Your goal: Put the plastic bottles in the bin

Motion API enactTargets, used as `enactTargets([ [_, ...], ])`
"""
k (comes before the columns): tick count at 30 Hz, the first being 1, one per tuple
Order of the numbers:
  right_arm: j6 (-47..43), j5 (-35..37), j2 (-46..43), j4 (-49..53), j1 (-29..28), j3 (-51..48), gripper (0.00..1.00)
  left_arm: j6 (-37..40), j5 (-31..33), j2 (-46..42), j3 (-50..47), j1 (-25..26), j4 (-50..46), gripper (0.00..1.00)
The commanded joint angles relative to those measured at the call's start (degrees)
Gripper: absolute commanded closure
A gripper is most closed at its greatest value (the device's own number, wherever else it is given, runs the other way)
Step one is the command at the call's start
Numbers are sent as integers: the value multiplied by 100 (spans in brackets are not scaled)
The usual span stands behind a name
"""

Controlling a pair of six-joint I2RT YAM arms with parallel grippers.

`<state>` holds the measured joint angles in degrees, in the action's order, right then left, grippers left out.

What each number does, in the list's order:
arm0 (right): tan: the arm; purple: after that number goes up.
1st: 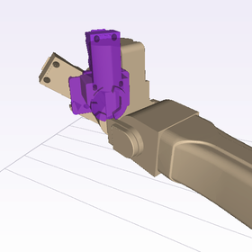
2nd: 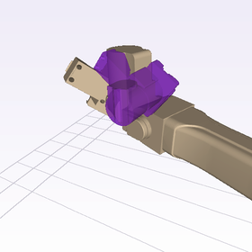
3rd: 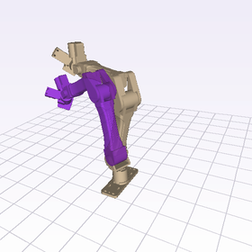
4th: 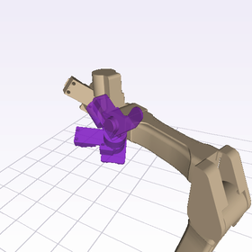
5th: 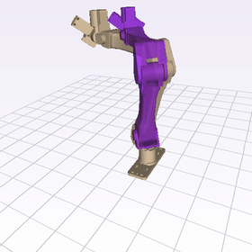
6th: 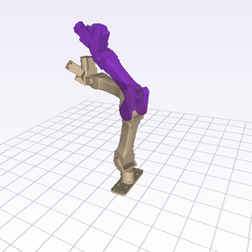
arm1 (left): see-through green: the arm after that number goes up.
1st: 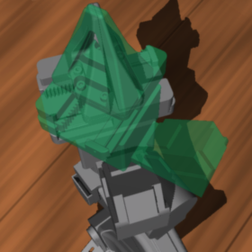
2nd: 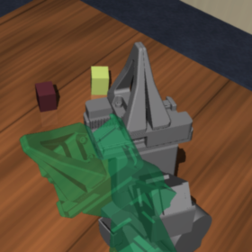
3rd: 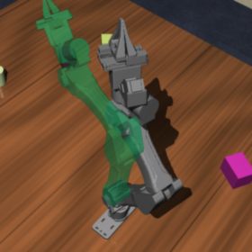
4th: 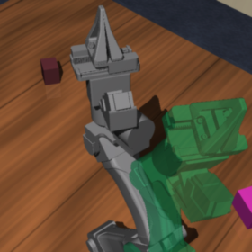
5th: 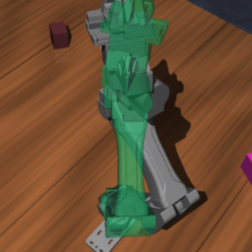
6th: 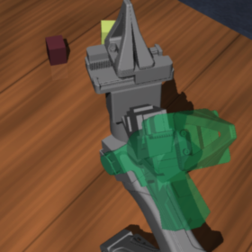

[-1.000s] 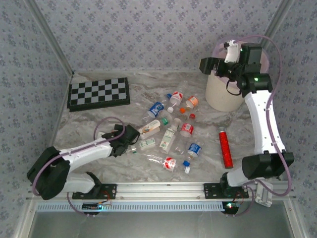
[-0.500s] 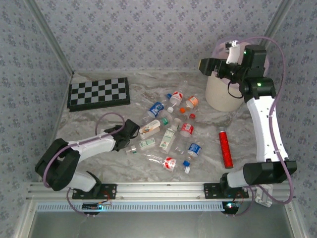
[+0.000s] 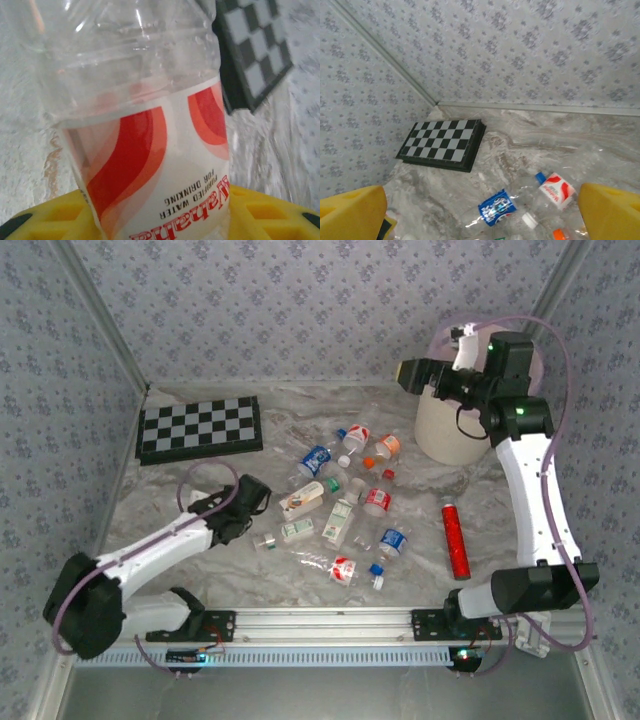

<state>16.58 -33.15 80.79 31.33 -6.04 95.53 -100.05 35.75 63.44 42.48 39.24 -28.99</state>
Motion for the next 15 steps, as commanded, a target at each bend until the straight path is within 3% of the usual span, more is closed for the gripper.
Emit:
enactTargets([
  [1, 183, -354, 127, -229, -283, -18, 0, 2128, -106, -311, 253, -24, 265, 51],
  [8, 73, -1799, 754, 87, -787, 158, 0, 5241, -2058, -1107, -163, -15, 1578, 52],
  [12, 82, -1974, 1147, 438, -1069, 385, 0, 6190, -3232, -1212, -219, -9, 2179, 63],
  [15, 151, -1879, 1293, 452, -1260, 405, 0, 6920, -4172, -853, 216, 62, 2091, 64],
])
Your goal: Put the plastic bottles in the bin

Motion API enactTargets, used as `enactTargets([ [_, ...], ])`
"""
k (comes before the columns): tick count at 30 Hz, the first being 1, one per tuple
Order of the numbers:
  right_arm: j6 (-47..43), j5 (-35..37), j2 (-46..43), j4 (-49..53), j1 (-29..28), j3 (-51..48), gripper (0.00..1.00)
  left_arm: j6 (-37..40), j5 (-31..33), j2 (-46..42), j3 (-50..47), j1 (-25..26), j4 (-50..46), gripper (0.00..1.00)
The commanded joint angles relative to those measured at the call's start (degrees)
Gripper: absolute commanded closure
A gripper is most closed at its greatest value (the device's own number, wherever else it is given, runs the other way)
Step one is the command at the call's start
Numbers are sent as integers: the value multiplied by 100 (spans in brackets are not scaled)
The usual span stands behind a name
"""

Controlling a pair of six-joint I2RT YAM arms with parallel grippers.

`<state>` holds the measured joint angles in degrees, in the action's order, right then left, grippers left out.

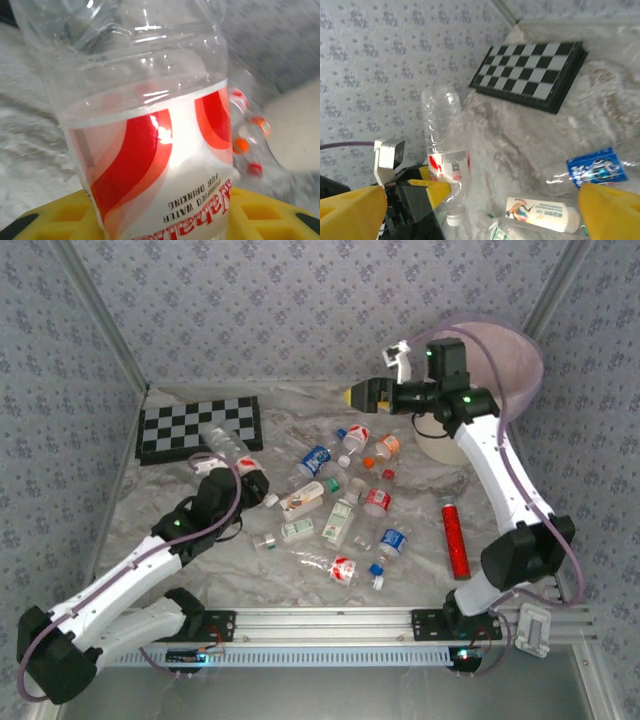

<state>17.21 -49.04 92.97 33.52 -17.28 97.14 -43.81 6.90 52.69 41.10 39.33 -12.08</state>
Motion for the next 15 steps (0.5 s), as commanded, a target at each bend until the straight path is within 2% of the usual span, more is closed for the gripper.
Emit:
enactTargets([
  [1, 81, -208, 105, 253, -199, 244, 0, 1459, -1406, 380, 533, 131, 294, 65],
  [4, 13, 63, 154, 313, -331, 231, 0, 1880, -1517, 753, 864, 371, 269, 71],
  [7, 78, 148, 279, 324, -373, 304, 0, 2063, -1823, 1004, 1024, 556, 582, 71],
  [15, -182, 127, 580, 583, -626, 562, 2, 2328, -1938, 1424, 1354, 717, 645, 71],
])
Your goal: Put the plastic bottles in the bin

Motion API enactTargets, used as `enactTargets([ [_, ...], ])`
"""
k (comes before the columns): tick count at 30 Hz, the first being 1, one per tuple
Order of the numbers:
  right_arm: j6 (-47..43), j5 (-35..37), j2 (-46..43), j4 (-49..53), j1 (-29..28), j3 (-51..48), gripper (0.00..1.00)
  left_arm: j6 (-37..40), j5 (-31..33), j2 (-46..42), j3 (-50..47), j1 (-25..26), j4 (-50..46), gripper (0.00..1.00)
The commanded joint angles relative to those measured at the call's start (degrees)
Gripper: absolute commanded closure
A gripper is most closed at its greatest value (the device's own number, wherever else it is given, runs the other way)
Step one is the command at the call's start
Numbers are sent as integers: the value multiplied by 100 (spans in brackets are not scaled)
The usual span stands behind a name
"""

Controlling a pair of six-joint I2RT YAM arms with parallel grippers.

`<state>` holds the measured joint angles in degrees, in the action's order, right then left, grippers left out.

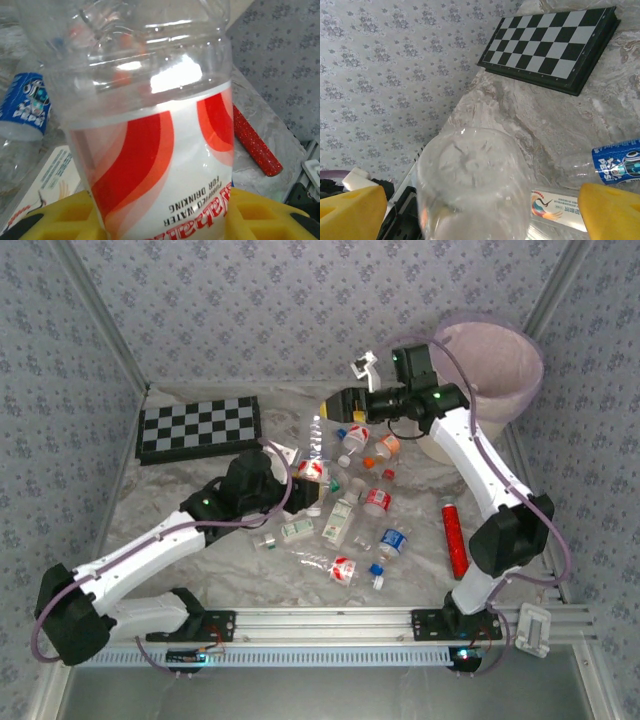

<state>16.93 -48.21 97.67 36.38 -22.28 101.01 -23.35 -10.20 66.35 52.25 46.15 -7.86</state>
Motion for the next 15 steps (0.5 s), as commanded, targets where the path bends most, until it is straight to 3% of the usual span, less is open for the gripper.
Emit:
enactTargets([
  [1, -168, 78, 140, 344, -139, 173, 3, 279, -227, 70, 250, 50, 239, 71],
  [4, -199, 83, 174, 388, -143, 156, 12, 277, -233, 34, 276, 76, 252, 71],
  [8, -216, 113, 176, 446, -127, 264, 35, 296, -42, -16, 310, 85, 128, 69],
  [11, -243, 250, 76, 477, -93, 296, 38, 296, 66, -71, 239, 87, 181, 63],
  [12, -243, 318, 35, 475, -68, 311, 39, 278, 94, -75, 205, 87, 225, 57],
  [15, -284, 496, -38, 615, 98, 622, 43, 164, 121, -98, 172, 87, 238, 20],
])
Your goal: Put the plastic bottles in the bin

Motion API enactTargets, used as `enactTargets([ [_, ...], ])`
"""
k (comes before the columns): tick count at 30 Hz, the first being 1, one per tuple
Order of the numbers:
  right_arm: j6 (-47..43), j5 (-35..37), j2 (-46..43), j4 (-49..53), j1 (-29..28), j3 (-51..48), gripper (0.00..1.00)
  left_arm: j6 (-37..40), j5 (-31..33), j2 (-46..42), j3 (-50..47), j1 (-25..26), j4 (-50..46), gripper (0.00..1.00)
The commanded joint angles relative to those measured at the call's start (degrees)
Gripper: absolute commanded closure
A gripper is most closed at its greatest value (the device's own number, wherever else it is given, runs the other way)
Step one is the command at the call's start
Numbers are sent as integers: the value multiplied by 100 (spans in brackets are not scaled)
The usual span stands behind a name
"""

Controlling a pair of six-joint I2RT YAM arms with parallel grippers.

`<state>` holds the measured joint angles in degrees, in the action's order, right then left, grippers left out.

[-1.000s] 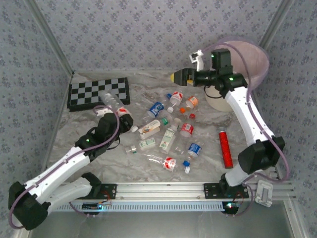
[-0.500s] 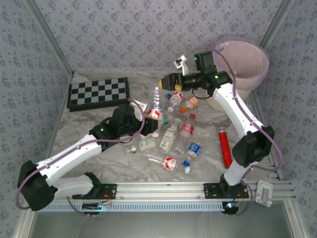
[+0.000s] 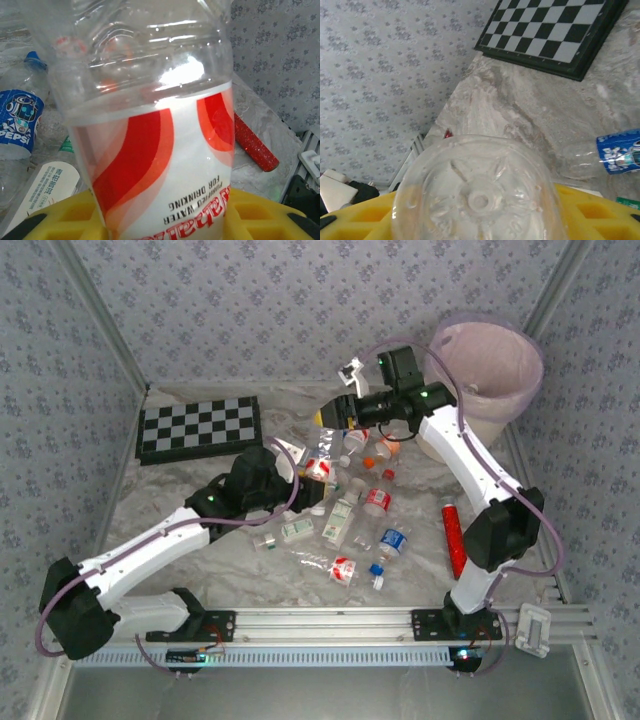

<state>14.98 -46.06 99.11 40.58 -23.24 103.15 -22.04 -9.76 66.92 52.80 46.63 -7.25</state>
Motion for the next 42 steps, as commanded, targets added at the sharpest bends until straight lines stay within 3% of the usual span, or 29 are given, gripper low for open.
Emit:
enactTargets([
  [1, -108, 355, -195, 278, 295, 582, 43, 25, 71, -177, 126, 44, 123, 11],
  [4, -67, 665, -254, 443, 742, 1158, 43, 7, 182, -289, 87, 52, -40, 1],
  [8, 102, 1605, -316, 448, 1529, 2051, 44, -69, 320, -474, -103, 57, -63, 1],
  [14, -701, 4599, -270, 193, 2156, 3049, 55, -336, 335, -504, -312, 61, -25, 1],
  [17, -1055, 5487, -235, -265, 2380, 3073, 60, -312, 392, -471, -293, 65, -70, 1],
  [22, -1213, 5773, 98, -759, 2824, 3370, 65, -257, 410, -353, -143, 73, -128, 1],
  [26, -1236, 5907, 469, -437, 2846, 3537, 66, -343, 412, -180, -123, 72, -15, 1],
  [36, -1296, 6348, 438, -1305, 2461, 1815, 66, -396, 414, 125, 237, 78, -394, 1],
  [42, -1274, 5981, 1005, -1165, 2533, 1708, 65, -373, 523, 14, 93, 87, -356, 1],
])
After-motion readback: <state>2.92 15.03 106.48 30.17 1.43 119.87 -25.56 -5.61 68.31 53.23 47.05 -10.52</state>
